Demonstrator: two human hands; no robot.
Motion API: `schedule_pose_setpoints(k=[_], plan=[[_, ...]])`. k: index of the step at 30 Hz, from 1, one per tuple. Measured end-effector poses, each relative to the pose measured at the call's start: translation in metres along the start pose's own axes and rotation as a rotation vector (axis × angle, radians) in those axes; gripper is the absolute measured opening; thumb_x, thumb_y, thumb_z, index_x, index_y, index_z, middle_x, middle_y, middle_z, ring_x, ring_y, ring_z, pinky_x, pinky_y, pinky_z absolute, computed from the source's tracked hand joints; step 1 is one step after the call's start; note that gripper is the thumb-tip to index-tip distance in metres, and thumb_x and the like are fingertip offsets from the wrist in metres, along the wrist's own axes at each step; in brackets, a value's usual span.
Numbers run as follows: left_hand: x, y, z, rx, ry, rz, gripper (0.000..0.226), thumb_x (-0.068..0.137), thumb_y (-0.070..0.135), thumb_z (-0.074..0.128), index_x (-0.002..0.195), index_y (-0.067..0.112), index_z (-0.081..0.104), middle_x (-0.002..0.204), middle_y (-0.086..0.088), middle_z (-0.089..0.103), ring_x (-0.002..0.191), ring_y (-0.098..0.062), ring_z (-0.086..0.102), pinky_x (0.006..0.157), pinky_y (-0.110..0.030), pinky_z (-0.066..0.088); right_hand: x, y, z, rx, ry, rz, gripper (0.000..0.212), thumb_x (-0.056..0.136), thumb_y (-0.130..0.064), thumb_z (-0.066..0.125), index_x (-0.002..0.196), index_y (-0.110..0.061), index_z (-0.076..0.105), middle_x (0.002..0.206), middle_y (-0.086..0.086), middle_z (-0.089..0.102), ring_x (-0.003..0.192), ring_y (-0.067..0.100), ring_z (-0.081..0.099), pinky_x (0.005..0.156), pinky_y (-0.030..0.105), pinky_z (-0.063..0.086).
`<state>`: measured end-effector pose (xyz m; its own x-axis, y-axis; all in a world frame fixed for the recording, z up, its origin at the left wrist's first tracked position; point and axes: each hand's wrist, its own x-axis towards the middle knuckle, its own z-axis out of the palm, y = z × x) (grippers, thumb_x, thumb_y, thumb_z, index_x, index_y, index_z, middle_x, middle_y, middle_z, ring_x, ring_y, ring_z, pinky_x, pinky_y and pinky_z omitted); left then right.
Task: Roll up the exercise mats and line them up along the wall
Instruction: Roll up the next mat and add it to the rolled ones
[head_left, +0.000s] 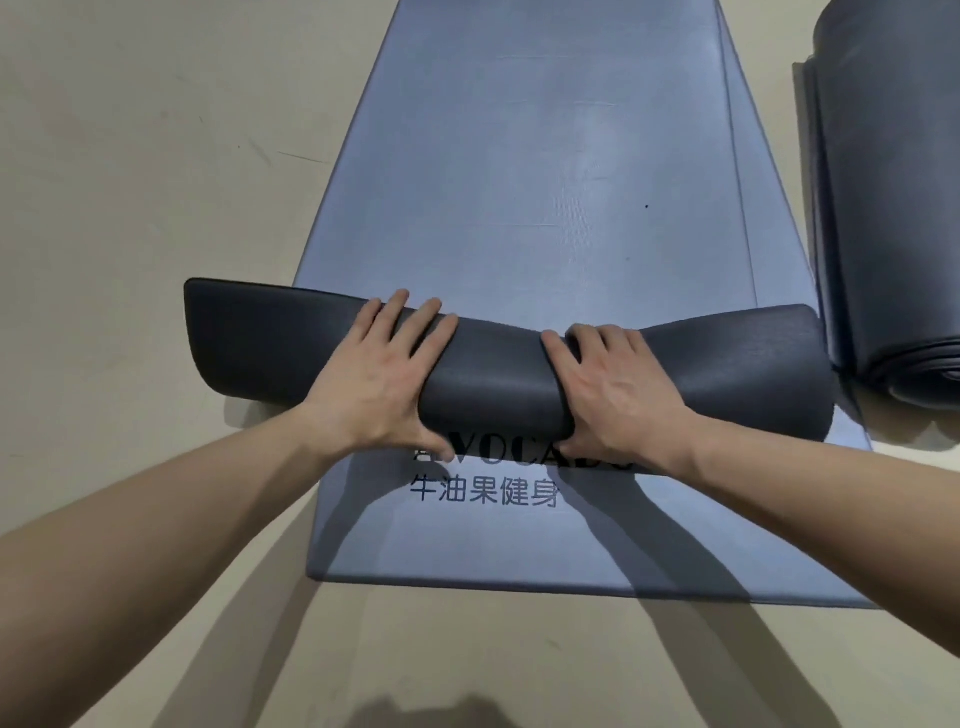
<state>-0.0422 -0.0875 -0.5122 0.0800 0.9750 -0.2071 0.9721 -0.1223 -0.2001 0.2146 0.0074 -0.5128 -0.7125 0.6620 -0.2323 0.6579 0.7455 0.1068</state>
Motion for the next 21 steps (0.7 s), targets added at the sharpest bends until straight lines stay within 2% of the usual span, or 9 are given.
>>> schedule_pose_setpoints(k=[2,4,6,8,11,13,15,18,21], plan=[[-0.003,-0.002,0.011,0.010,-0.001,0.028,0.137,0.056,0.093,0.064,0.161,0.017,0.017,0.164,-0.016,0.027,0.149,-0.044,0.025,0.125,-0.056,0.021,-0.002,-0.002,0.004,-0.010,-0.018,0.008,0.117,0.055,-0.069,0.076,0.148,-0.013,0.035,0.127,0.014,0.051,0.109,0.038,0.054,0.102,0.057,0.041],[0.001,-0.003,0.016,-0.030,0.062,0.044,0.124,0.060,0.074,0.077,0.158,0.020,0.024,0.154,-0.019,0.037,0.139,-0.044,0.036,0.119,-0.054,0.032,-0.004,-0.004,0.005,-0.051,-0.012,0.022,0.118,0.056,-0.072,0.075,0.150,-0.013,0.034,0.129,0.016,0.050,0.109,0.040,0.055,0.103,0.062,0.039],[0.004,-0.003,0.013,-0.053,0.070,0.072,0.115,0.060,0.066,0.078,0.155,0.022,0.030,0.144,-0.015,0.043,0.128,-0.038,0.042,0.111,-0.048,0.041,-0.008,-0.004,0.003,-0.076,-0.040,0.033,0.115,0.062,-0.074,0.070,0.152,-0.014,0.030,0.127,0.016,0.050,0.106,0.040,0.055,0.097,0.059,0.042],[0.005,-0.001,0.009,-0.097,0.023,0.095,0.106,0.065,0.062,0.077,0.154,0.026,0.033,0.140,-0.008,0.046,0.120,-0.032,0.046,0.101,-0.041,0.046,-0.012,-0.005,0.003,-0.069,-0.067,0.031,0.103,0.069,-0.072,0.067,0.148,-0.017,0.031,0.121,0.014,0.052,0.099,0.038,0.057,0.088,0.052,0.047],[0.002,0.004,0.004,-0.204,-0.134,0.089,0.085,0.074,0.054,0.074,0.149,0.037,0.037,0.133,0.003,0.050,0.112,-0.024,0.051,0.086,-0.034,0.048,-0.018,-0.006,0.002,0.082,-0.148,-0.005,0.065,0.080,-0.059,0.065,0.128,-0.021,0.044,0.103,0.005,0.053,0.082,0.031,0.055,0.071,0.041,0.047],[0.003,0.008,0.002,-0.226,-0.221,0.086,0.071,0.078,0.050,0.072,0.142,0.042,0.043,0.124,0.008,0.055,0.103,-0.020,0.055,0.084,-0.036,0.052,-0.019,-0.004,0.000,0.169,-0.209,-0.026,0.047,0.083,-0.054,0.063,0.117,-0.025,0.049,0.093,-0.001,0.052,0.076,0.027,0.055,0.067,0.038,0.048],[0.008,0.010,-0.003,-0.258,-0.274,0.083,0.061,0.078,0.048,0.072,0.135,0.045,0.050,0.113,0.011,0.058,0.095,-0.017,0.059,0.084,-0.038,0.053,-0.016,0.002,-0.006,0.227,-0.256,-0.034,0.041,0.080,-0.054,0.067,0.111,-0.031,0.054,0.093,-0.005,0.057,0.080,0.024,0.059,0.072,0.038,0.052],[0.020,0.006,-0.013,-0.309,-0.357,0.075,0.054,0.075,0.047,0.077,0.125,0.044,0.058,0.108,0.012,0.059,0.095,-0.015,0.059,0.083,-0.035,0.050,-0.005,0.015,-0.013,0.345,-0.369,-0.022,0.036,0.072,-0.049,0.078,0.098,-0.035,0.059,0.091,-0.010,0.061,0.082,0.016,0.061,0.071,0.034,0.051],[0.035,0.002,-0.021,-0.352,-0.450,0.068,0.047,0.071,0.058,0.083,0.110,0.039,0.062,0.103,0.010,0.064,0.093,-0.017,0.060,0.075,-0.033,0.046,0.010,0.025,-0.015,0.418,-0.446,-0.029,0.039,0.066,-0.048,0.086,0.094,-0.032,0.065,0.086,-0.012,0.068,0.081,0.013,0.065,0.071,0.031,0.053]])
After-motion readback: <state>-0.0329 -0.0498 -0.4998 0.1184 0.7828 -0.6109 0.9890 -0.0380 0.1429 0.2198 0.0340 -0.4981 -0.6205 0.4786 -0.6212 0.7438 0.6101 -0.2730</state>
